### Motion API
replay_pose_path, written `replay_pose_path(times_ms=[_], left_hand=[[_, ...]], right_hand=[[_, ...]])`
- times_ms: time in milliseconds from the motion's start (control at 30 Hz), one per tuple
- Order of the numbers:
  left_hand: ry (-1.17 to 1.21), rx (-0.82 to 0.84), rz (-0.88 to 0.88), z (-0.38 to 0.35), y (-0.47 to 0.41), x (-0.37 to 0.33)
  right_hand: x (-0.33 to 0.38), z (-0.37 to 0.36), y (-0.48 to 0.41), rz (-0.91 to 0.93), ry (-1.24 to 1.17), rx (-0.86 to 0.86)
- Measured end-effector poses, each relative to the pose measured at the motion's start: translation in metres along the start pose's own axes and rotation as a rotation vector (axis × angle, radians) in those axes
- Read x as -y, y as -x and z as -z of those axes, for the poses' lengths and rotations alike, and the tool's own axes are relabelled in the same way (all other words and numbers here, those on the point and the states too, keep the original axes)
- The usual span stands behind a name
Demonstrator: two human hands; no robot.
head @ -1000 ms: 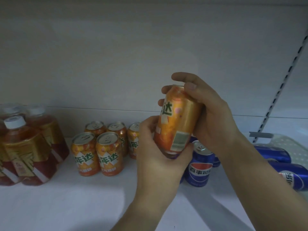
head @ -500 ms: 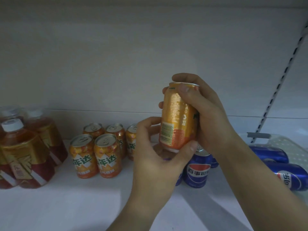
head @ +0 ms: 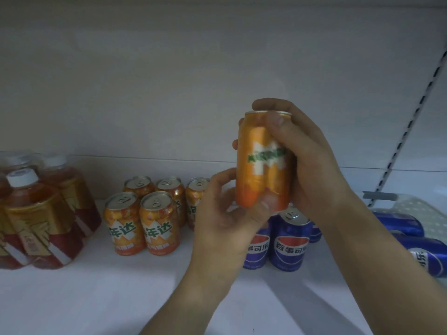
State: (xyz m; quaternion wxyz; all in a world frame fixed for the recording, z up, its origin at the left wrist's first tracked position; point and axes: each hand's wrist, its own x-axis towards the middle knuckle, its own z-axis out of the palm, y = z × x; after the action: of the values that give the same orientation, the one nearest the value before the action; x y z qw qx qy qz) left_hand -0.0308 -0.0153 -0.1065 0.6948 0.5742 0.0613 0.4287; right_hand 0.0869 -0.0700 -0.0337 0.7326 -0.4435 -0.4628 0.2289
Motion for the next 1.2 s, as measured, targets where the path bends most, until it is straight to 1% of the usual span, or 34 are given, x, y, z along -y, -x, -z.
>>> replay_pose_path(times_ms=[67,133,200,300,400,467,600,700,767,867,900,967,1100,1133,1200], left_hand=[[0.025,0.056,0.042,0.004,0.000,-0.001],[0.021,0.052,0.038,0.003,0.000,-0.004],[-0.012,0.010,-0.014,-0.002,0.002,-0.005],[-0.121,-0.076,-0.118,-0.008,0.005,-0.004],[-0.167,-0.140,-0.160,-0.011,0.008,0.001],[-0.245,-0.190,-0.186,-0.010,0.009,0.003],[-0.523,-0.285,-0.301,-0.004,0.008,0.007],[-0.605,-0.318,-0.341,-0.003,0.008,0.007],[-0.520,-0.270,-0.307,-0.004,0.008,0.003],[-0.166,-0.091,-0.140,-0.004,0.006,-0.002],[-0.098,-0.038,-0.091,-0.002,0.005,-0.003],[-0.099,0.017,-0.071,-0.001,0.004,-0.003],[-0.183,-0.071,-0.104,-0.003,0.005,-0.001],[-0.153,-0.065,-0.097,-0.002,0.004,0.000],[-0.042,-0.012,-0.025,0.001,0.002,0.000]], right_hand=[[0.003,0.000,-0.001,-0.012,-0.042,0.008],[0.004,0.001,-0.001,0.002,-0.056,0.003],[0.003,0.001,0.000,0.017,-0.038,0.011],[-0.001,-0.001,0.000,-0.006,-0.072,0.052],[-0.003,-0.003,0.000,-0.025,-0.100,0.067],[-0.005,-0.003,-0.001,-0.032,-0.110,0.068],[-0.009,-0.001,-0.002,-0.038,-0.048,0.040],[-0.012,0.000,-0.003,-0.033,-0.006,0.013],[-0.010,0.000,-0.002,-0.034,-0.010,0.006],[-0.005,0.000,-0.002,-0.018,-0.020,-0.002],[-0.003,0.001,-0.001,-0.002,-0.012,-0.015],[-0.001,0.003,0.000,0.031,-0.009,-0.038],[-0.003,0.005,0.000,0.033,0.028,-0.031],[-0.002,0.005,0.000,0.025,0.030,-0.020],[0.000,0.005,-0.001,0.006,-0.008,-0.008]])
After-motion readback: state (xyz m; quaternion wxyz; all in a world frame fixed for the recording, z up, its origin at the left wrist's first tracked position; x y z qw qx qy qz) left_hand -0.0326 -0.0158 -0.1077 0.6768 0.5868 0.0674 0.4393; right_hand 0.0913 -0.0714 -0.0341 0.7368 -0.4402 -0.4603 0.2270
